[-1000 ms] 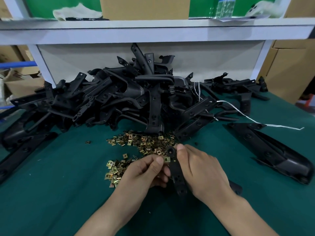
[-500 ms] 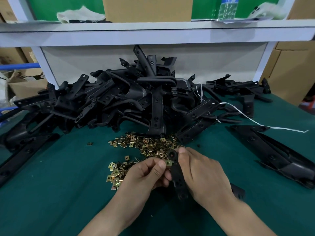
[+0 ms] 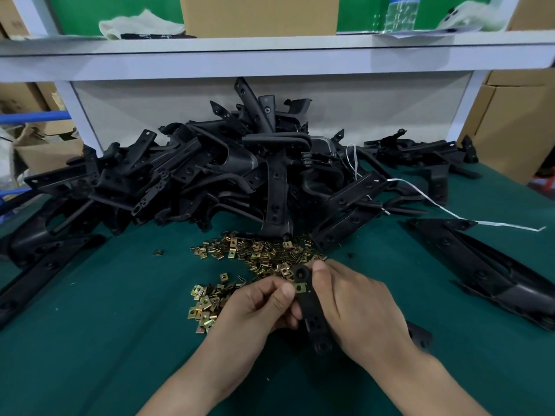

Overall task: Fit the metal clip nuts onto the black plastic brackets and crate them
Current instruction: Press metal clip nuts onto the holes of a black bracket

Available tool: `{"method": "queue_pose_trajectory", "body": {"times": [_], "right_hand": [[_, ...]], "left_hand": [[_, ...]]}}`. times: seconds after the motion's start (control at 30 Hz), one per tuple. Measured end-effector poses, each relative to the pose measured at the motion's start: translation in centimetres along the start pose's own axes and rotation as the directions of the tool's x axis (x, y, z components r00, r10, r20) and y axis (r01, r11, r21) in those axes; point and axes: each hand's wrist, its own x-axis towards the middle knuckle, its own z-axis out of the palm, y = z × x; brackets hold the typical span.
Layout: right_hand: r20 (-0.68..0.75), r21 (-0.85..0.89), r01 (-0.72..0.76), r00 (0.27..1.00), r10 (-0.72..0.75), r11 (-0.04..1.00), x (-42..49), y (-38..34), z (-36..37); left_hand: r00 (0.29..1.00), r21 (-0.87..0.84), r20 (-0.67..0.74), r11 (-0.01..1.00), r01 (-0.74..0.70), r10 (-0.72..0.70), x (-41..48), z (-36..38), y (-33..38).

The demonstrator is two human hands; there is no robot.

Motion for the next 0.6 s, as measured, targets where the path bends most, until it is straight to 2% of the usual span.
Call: {"method": "queue_pose_trajectory", "body": {"times": [0.2,0.6], "right_hand": [[-0.036,0.039,-0.002,0.999,0.004,0.999,-0.07,0.01,-0.05],[0.016,0.043,-0.017,1.0,0.016,0.999,-0.1,-0.31,-0.22]], "left_hand": [[0.999,-0.054,0.037,0.998,0.01,-0.008,0.04,-0.22,0.23],[1.0,0.012,0.03,1.0,0.008,-0.008,0.02,-0.15,0.07]]}}
